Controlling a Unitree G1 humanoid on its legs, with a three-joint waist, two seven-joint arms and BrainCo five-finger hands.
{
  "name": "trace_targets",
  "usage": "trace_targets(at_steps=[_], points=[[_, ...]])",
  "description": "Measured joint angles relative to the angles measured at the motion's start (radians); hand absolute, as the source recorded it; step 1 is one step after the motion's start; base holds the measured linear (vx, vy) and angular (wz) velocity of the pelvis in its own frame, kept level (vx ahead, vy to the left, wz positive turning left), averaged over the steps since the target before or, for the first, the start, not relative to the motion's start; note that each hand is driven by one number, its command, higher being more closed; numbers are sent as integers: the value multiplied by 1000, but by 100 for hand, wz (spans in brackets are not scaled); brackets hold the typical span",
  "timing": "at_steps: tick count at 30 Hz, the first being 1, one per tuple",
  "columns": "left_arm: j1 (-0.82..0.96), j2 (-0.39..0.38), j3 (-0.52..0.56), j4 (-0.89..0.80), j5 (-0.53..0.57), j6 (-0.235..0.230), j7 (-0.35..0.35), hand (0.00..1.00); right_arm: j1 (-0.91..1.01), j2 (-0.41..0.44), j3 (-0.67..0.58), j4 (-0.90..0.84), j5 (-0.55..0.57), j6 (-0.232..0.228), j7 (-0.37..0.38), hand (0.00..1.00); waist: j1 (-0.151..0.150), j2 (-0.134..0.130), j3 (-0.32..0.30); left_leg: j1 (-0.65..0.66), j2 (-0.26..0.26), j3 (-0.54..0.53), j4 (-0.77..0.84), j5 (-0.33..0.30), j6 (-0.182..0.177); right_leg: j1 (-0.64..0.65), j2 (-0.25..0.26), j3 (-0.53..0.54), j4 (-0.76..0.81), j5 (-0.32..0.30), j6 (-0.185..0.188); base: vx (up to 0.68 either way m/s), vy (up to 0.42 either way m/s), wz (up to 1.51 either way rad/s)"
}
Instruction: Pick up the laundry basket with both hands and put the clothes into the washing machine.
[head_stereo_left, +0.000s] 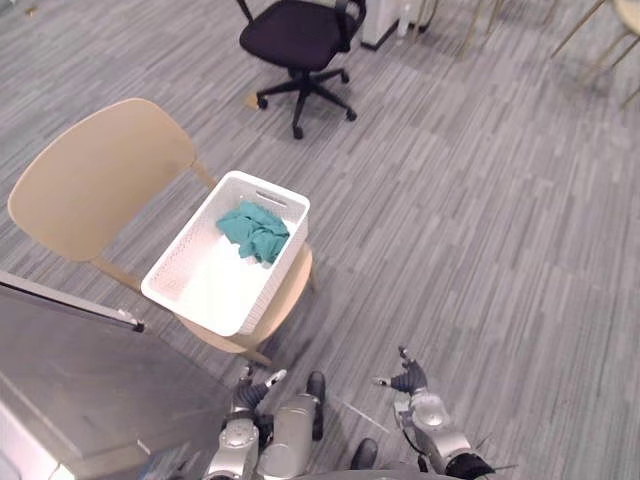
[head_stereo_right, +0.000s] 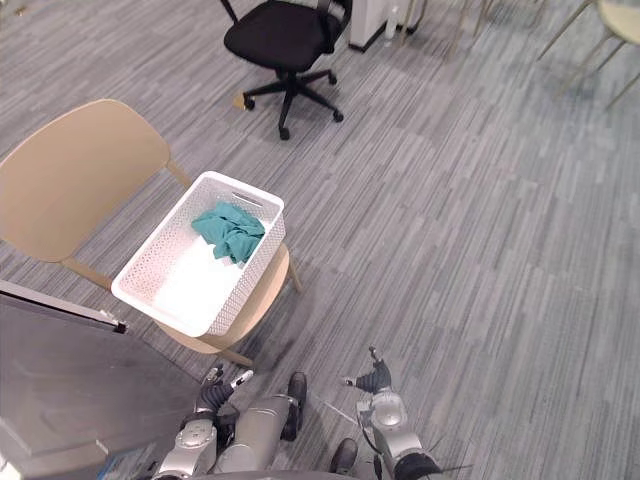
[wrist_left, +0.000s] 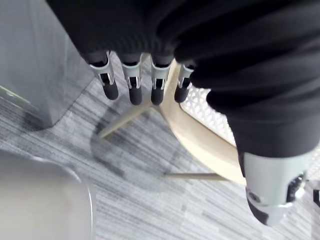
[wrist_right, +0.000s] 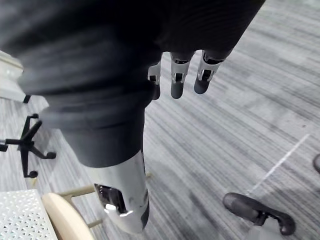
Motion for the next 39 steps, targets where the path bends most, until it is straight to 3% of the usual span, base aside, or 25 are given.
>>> trace_targets(at_steps=[1, 2, 3, 5, 6, 9, 10, 11, 12, 13, 14, 15, 16, 18, 19, 20, 22, 23, 24, 25, 27, 28, 30, 35, 39], points=[[1, -2, 3, 23, -4, 1, 2, 0, 14, 1, -5, 3, -3, 0, 1, 0, 7, 1, 0, 81, -10, -1, -6, -41, 4, -33, -43, 5, 225, -19, 30, 529, 191, 0], [4, -1, 0, 31, -4, 1, 1, 0, 23, 0, -9, 3, -8, 0, 1, 0, 4, -1, 0, 122, -18, -4, -22, -53, 7, -65, -70, 5, 360, -14, 33, 633, 221, 30], [5, 2, -9, 47, -4, 2, -1, 0, 37, 0, -24, 2, -18, -1, 3, 0, -14, -4, 1, 201, -40, -29, -53, -85, 23, -146, -140, 9, 645, 36, 26, 409, 128, 49], [2, 14, -20, 71, -5, 10, -2, 0, 48, -3, -38, 3, -30, 0, 11, 0, -42, -10, 3, 289, -69, -83, -87, -125, 39, -262, -214, 28, 940, -4, -35, 510, 70, 84], [3, 16, -19, 81, -11, 16, 1, 0, 60, -8, -40, 1, -30, 0, 15, 0, -47, -6, 3, 323, -75, -115, -101, -125, 40, -302, -227, 28, 971, -27, -51, 559, 5, 105], [4, 15, -14, 82, -23, 21, 18, 0, 74, -9, -36, 2, -31, 1, 20, 0, -49, 12, 11, 392, -74, -241, -120, -126, 38, -391, -197, 71, 775, -83, -37, 464, -83, 108], [-6, 13, -13, 80, -35, 21, 21, 0, 72, -10, -32, -2, -30, 0, 22, 0, -51, 19, 13, 397, -71, -313, -112, -131, 29, -418, -137, 179, 615, -88, -19, 411, -224, 147], [-25, 7, -14, 80, -39, 21, 22, 0, 72, -15, -35, -11, -29, -1, 23, 0, -65, 27, 14, 387, -66, -402, -81, -149, -3, -432, -71, 343, 459, -72, 7, 479, -325, 190], [-30, 6, -15, 81, -42, 21, 22, 0, 73, -18, -43, -16, -28, -1, 23, 0, -81, 31, 16, 377, -68, -461, -54, -165, -30, -437, -46, 451, 361, -48, 47, 396, -326, 183], [-38, 6, -15, 81, -45, 21, 22, 0, 75, -20, -46, -18, -25, -1, 22, 0, -90, 32, 16, 373, -69, -497, -37, -182, -59, -435, -37, 513, 300, -25, 73, 419, -394, 192], [-44, 9, -13, 82, -52, 23, 22, 0, 85, -20, -46, -19, -7, -1, 19, 0, -87, 23, 12, 369, -74, -552, 6, -224, -124, -411, -43, 606, 174, 65, 102, 466, -467, 189], [-51, 10, -9, 91, -54, 22, 22, 0, 92, -15, -43, -16, 8, 1, 21, 0, -89, 34, 18, 370, -69, -589, 48, -266, -167, -392, -58, 585, 147, 152, 111, 528, -526, 230], [-51, -28, 0, 96, -78, 18, 28, 0, 79, -46, -47, -9, 20, 3, 16, 0, -87, 103, -2, 320, -13, -640, 99, -249, -223, -360, -36, 447, 157, 150, 65, 345, -342, 164], [-51, -54, 6, 96, -106, 7, 39, 0, 78, -55, -61, -18, 25, 2, 16, 0, -88, 111, -13, 305, 12, -628, 80, -184, -265, -330, -47, 353, 155, 129, 30, 280, -353, 166], [-51, -68, 1, 98, -123, 2, 39, 0, 71, -54, -76, -26, 33, -1, 14, 0, -89, 95, -4, 272, 20, -591, 88, -140, -283, -289, -69, 286, 137, 120, 15, 282, -398, 179], [-50, -72, 0, 98, -125, 0, 39, 0, 67, -53, -83, -27, 36, -1, 12, 0, -86, 84, 0, 259, 36, -535, 77, -143, -278, -268, -78, 261, 129, 116, 9, 156, -261, 180], [-42, -73, -25, 97, -126, -1, 39, 0, 60, -57, -100, -32, 41, -12, 2, 0, -92, 80, 0, 208, 90, -261, -1, -135, -253, -190, -110, 119, 99, 112, 2, 101, -167, 169], [-41, -72, -33, 96, -126, -1, 39, 0, 60, -57, -106, -32, 41, -16, 0, 0, -92, 85, -3, 198, 103, -186, -25, -103, -213, -176, -112, 85, 93, 110, -1, 71, -80, 154], [-35, -71, -49, 96, -124, -1, 39, 0, 60, -60, -112, -32, 41, -20, -2, 0, -93, 100, -16, 186, 126, -54, -71, -9, -151, -153, -106, 27, 78, 106, 1, 58, -29, 135], [-31, -65, -55, 97, -122, -2, 38, 0, 60, -54, -112, -29, 42, -20, -2, 0, -93, 97, -30, 193, 132, 31, -118, -14, -147, -137, -112, -13, 60, 95, 6, 65, 16, 131], [-25, -54, -55, 100, -120, -2, 38, 0, 58, -49, -119, -27, 42, -21, -1, 0, -89, 82, -39, 203, 115, 36, -190, -4, -135, -125, -117, -55, 31, 93, 9, 41, 69, 89], [-24, -30, -56, 107, -114, 0, 37, 0, 60, -19, -127, -20, 42, -21, -1, 0, -90, 48, -42, 209, 84, 4, -239, 31, -129, -106, -125, -84, 0, 94, 12, 7, 54, 73], [-21, -10, -58, 121, -109, 1, 36, 0, 66, 11, -145, 2, 43, -19, -4, 0, -90, 24, -50, 240, 62, -20, -282, 55, -126, -67, -135, -105, -26, 98, 18, 14, 45, 60], [2, 20, -60, 137, -70, 2, 35, 0, 82, 11, -149, -10, 29, -19, -4, 0, -93, 14, -62, 295, 30, -38, -387, 118, -123, -39, -147, -112, -45, 100, 21, -46, 42, 18], [3, 32, -87, 138, -59, 2, 36, 0, 84, 10, -149, -10, -60, -18, -33, 0, -92, 8, -66, 317, 27, -66, -474, 180, -124, -36, -138, -135, -56, 103, 28, -85, -3, 20]])
